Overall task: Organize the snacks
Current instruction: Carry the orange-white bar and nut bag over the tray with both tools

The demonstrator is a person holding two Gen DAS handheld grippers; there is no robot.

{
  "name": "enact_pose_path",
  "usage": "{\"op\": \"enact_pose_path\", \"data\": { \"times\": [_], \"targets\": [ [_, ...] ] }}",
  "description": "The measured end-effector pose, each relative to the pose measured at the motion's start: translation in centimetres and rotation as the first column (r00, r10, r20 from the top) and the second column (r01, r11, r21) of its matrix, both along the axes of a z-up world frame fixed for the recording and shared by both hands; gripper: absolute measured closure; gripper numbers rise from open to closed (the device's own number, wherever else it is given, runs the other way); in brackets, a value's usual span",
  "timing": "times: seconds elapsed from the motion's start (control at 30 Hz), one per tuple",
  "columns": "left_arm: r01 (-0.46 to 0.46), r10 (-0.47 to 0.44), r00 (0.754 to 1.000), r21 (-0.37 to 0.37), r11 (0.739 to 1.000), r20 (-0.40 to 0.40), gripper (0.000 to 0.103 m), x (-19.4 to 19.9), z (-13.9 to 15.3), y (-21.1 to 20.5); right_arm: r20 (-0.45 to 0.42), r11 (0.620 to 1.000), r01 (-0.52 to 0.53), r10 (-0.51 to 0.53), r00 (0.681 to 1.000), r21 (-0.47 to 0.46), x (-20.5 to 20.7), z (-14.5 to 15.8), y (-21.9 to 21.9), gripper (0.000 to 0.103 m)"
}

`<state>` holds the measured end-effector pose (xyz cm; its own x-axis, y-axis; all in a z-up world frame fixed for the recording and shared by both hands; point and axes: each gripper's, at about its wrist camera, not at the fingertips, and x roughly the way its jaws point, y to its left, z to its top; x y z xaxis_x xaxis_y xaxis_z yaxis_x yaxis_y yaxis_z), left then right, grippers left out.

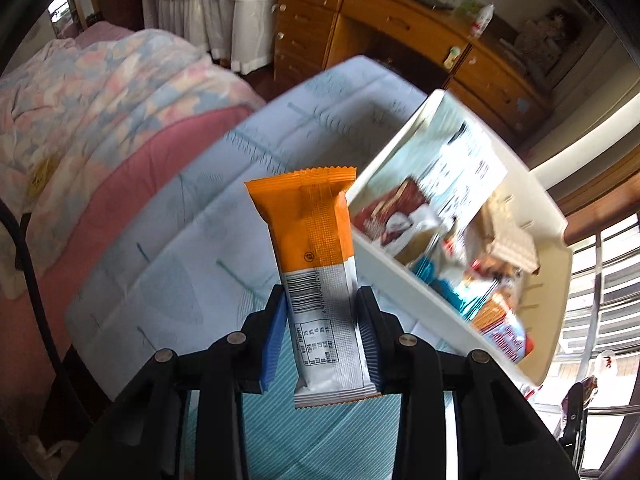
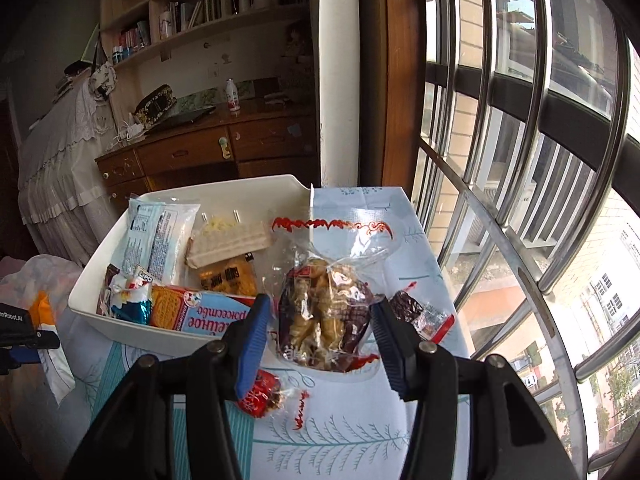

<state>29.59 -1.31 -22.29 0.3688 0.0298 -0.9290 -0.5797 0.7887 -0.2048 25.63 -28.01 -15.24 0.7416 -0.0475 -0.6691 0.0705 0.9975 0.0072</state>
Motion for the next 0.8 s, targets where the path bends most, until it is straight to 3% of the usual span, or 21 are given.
{"op": "enact_pose_path", "data": {
  "times": [0.2, 0.5, 0.63, 0.8],
  "targets": [
    [0.073, -0.083, 0.989, 0.088, 0.993, 0.119, 0.070, 0.7, 3.2, 1.2, 0.038, 1.000, -0.009, 0.009, 0.999, 0.001, 0.6, 1.2, 2.1, 0.052],
    [0.264, -0.279, 0.935, 0.097, 0.960, 0.218, 0.069, 4.8, 3.6, 2.2, 0.065, 1.000, -0.004, 0.005, 0.998, -0.019, 2.4, 1.8, 4.8, 0.051],
    [0.344, -0.356, 0.909, 0.090, 0.934, 0.215, 0.069, 6.4, 2.7, 2.0, 0.057, 0.999, 0.019, -0.017, 0.998, -0.026, 3.4, 1.2, 5.7, 0.050],
    [0.473, -0.487, 0.856, 0.118, 0.873, 0.175, 0.069, 8.5, 1.3, 1.2, 0.043, 0.998, 0.046, -0.045, 0.998, -0.041, 4.7, 0.2, 7.0, 0.049]
  ]
}}
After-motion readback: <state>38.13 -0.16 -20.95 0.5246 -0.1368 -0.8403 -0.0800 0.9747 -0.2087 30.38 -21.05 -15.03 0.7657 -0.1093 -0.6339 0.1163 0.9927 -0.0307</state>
